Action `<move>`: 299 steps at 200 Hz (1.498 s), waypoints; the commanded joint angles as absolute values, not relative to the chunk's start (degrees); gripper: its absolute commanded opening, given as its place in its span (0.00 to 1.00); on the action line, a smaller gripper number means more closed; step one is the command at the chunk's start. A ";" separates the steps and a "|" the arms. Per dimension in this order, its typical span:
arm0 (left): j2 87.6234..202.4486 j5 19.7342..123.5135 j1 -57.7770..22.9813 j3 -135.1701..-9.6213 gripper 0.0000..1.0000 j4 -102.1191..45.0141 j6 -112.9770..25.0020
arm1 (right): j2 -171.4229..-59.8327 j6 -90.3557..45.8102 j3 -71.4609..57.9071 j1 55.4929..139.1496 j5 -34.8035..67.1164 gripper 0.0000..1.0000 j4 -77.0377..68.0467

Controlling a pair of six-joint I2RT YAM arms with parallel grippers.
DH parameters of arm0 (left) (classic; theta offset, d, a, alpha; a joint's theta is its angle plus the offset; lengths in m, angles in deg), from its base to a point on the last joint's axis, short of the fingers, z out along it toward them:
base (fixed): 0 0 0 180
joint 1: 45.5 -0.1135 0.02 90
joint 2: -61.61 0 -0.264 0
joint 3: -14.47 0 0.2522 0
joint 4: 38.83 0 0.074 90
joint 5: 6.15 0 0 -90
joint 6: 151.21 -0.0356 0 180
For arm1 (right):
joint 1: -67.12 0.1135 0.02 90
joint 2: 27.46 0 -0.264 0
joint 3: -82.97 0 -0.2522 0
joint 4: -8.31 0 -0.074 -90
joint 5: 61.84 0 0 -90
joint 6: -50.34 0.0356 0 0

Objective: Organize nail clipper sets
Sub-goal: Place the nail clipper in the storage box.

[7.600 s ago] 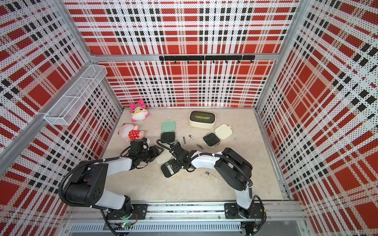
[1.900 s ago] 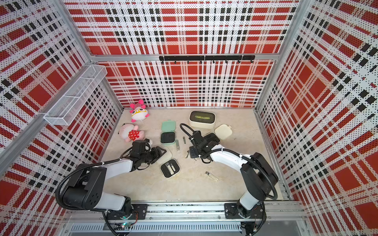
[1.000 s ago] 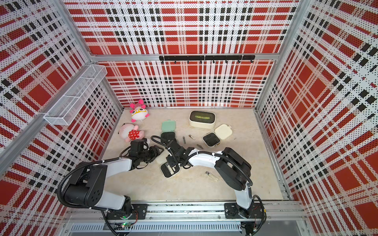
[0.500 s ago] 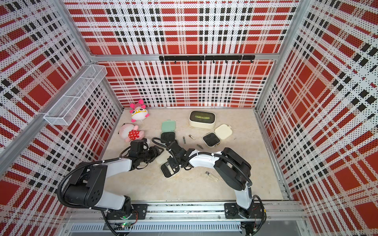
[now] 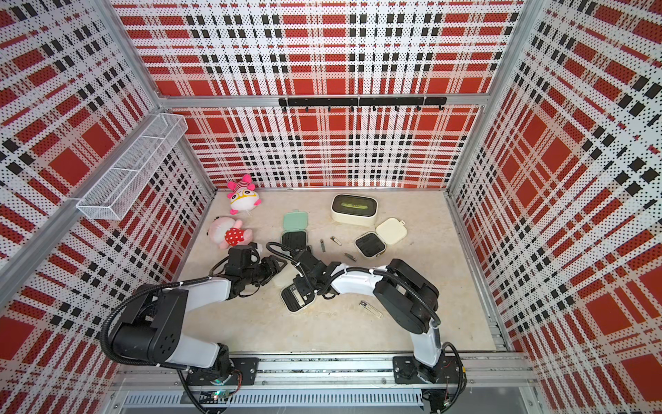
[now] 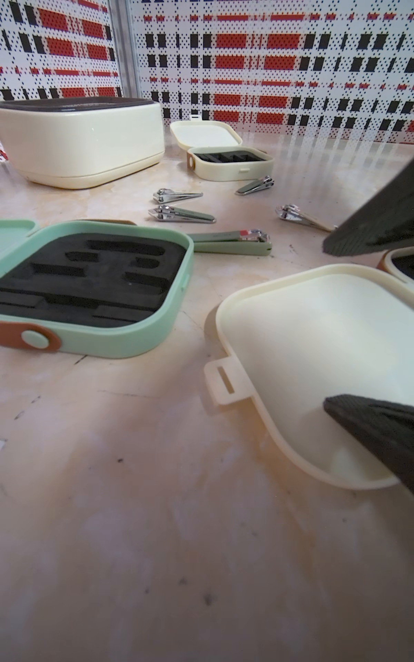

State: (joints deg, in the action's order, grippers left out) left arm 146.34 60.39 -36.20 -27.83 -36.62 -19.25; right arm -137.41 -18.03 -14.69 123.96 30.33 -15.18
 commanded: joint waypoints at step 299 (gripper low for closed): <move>147.22 61.44 -36.54 -25.67 0.67 -34.15 -19.90 | -136.37 -15.49 -19.51 124.15 34.97 0.26 -12.66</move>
